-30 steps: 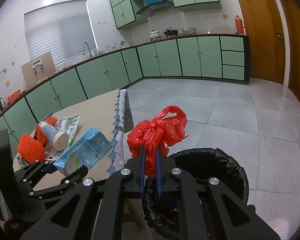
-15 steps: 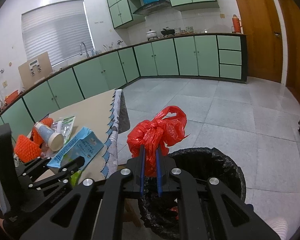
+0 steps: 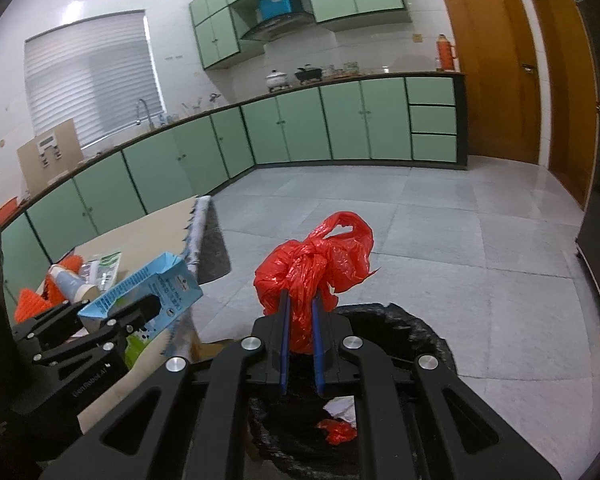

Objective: Collect trash
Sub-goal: 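Carry both items over the bin and open both grippers to drop them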

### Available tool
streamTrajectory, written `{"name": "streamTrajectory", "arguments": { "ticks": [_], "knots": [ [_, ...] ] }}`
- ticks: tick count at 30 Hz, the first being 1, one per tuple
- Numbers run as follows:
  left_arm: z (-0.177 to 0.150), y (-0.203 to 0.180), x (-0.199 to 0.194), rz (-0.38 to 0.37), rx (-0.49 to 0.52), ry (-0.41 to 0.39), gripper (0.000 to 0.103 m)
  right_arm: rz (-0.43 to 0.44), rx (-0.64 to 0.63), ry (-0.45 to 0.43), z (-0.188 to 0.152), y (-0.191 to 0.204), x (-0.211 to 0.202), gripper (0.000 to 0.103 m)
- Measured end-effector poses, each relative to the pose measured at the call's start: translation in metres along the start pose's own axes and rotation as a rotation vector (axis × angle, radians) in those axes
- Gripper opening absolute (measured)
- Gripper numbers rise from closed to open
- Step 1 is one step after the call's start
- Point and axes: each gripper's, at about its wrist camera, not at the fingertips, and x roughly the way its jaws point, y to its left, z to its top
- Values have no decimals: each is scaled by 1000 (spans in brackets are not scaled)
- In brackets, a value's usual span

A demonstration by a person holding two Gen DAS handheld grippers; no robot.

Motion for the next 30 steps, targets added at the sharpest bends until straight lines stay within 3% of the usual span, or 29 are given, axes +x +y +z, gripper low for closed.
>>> {"name": "streamTrajectory", "arguments": {
  "ticks": [18,21,25,30],
  "knots": [
    [15,-54,54,-73,41,47,33,-57,87,64,-12,-56,24,10],
    [16,-56,62,-81,42,71,34,-55,109,86,-14,-62,29,16],
    [20,-53,65,-83,29,75,55,-62,119,101,-14,-65,33,24],
    [24,-47,62,-83,12,64,61,-68,134,94,-13,-68,30,32]
  ]
}}
